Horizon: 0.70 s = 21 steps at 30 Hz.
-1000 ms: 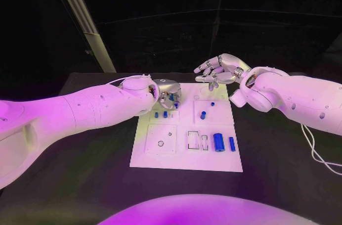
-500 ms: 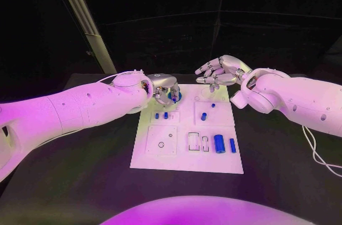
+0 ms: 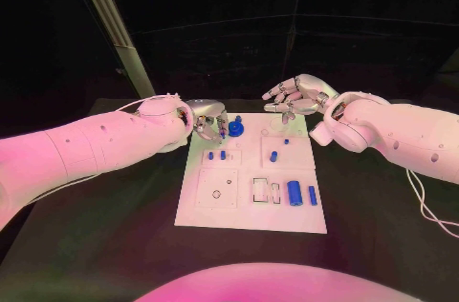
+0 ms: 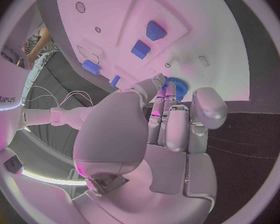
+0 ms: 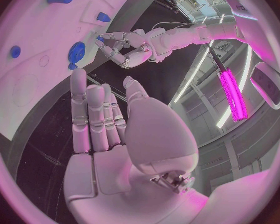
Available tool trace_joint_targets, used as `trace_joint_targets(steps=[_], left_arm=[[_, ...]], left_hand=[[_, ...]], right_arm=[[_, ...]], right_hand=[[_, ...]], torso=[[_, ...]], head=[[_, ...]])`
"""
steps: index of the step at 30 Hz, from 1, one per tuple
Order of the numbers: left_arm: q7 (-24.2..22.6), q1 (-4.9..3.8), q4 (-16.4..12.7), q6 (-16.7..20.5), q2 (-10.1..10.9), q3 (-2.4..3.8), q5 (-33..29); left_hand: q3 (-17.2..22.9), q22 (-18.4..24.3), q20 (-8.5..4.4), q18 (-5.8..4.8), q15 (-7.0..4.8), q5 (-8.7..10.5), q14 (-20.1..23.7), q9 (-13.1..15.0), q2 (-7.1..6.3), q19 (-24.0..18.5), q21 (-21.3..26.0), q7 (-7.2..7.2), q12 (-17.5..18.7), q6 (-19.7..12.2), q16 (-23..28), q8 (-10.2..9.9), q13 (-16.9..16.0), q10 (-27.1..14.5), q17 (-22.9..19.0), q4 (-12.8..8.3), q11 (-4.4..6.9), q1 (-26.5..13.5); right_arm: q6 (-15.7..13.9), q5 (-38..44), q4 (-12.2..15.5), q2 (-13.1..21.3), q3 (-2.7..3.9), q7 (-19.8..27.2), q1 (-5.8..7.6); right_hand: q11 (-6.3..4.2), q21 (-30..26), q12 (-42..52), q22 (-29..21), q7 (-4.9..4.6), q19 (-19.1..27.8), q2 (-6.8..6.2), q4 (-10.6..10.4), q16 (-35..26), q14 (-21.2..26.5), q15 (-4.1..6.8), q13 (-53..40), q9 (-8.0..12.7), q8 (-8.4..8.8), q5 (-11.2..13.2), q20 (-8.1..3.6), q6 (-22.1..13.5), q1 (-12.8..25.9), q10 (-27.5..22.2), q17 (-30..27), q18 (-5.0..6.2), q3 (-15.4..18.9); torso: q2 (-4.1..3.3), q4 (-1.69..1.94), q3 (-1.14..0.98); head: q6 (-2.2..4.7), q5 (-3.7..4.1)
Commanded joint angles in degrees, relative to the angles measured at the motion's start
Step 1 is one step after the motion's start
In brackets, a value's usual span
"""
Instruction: Assemble the parts on the task board
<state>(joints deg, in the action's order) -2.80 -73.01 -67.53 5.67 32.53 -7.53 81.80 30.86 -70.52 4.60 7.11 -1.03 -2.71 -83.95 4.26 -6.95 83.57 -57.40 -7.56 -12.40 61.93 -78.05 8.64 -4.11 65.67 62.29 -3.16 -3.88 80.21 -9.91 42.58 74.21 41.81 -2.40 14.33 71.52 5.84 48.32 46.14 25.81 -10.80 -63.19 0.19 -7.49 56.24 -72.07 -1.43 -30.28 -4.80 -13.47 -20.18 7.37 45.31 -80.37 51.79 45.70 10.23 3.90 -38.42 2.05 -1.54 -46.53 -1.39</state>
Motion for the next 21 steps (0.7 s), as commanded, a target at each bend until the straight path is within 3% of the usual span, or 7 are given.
trace_joint_targets(steps=[1, 21], left_arm=[[0.62, -0.08, 0.23, -2.76, -0.05, 0.04, -0.50], [1.57, 0.13, 2.20, -5.33, -0.86, -0.05, -0.53]], left_hand=[[0.22, -0.02, -0.17, -1.04, 0.00, -0.18, -1.12, -0.06, -0.03, 0.13, -0.19, 0.01, 0.27, 0.02, -0.14, -0.31, 0.05, 0.41, -0.06, -0.07, 0.00, -0.66], [0.15, -0.01, -0.15, -1.02, 0.00, -0.18, -1.07, -0.05, -0.12, 0.06, -0.11, 0.01, 0.47, 0.16, -0.09, -0.41, 0.04, 0.58, -0.21, 0.01, 0.01, -0.97]], right_arm=[[-0.22, 0.00, -0.01, -0.05, 0.03, 0.63, 0.10], [-0.17, 0.00, -0.09, -0.18, 0.03, 0.65, 0.09]], right_hand=[[0.15, -0.25, 0.21, 0.09, -0.11, 0.33, 0.16, -0.07, 0.27, 0.31, -0.08, 0.09, -0.10, -0.17, -0.21, -0.02, -0.36, -0.49, -0.34, 0.04, 0.29, -0.32], [0.15, -0.25, 0.21, 0.09, -0.11, 0.33, 0.16, -0.07, 0.27, 0.31, -0.08, 0.09, -0.10, -0.17, -0.21, -0.02, -0.36, -0.49, -0.34, 0.04, 0.29, -0.32]], torso=[[-0.01, -0.05, -0.02], [0.05, -0.02, -0.04]], head=[[-0.05, -0.08], [-0.08, -0.12]])
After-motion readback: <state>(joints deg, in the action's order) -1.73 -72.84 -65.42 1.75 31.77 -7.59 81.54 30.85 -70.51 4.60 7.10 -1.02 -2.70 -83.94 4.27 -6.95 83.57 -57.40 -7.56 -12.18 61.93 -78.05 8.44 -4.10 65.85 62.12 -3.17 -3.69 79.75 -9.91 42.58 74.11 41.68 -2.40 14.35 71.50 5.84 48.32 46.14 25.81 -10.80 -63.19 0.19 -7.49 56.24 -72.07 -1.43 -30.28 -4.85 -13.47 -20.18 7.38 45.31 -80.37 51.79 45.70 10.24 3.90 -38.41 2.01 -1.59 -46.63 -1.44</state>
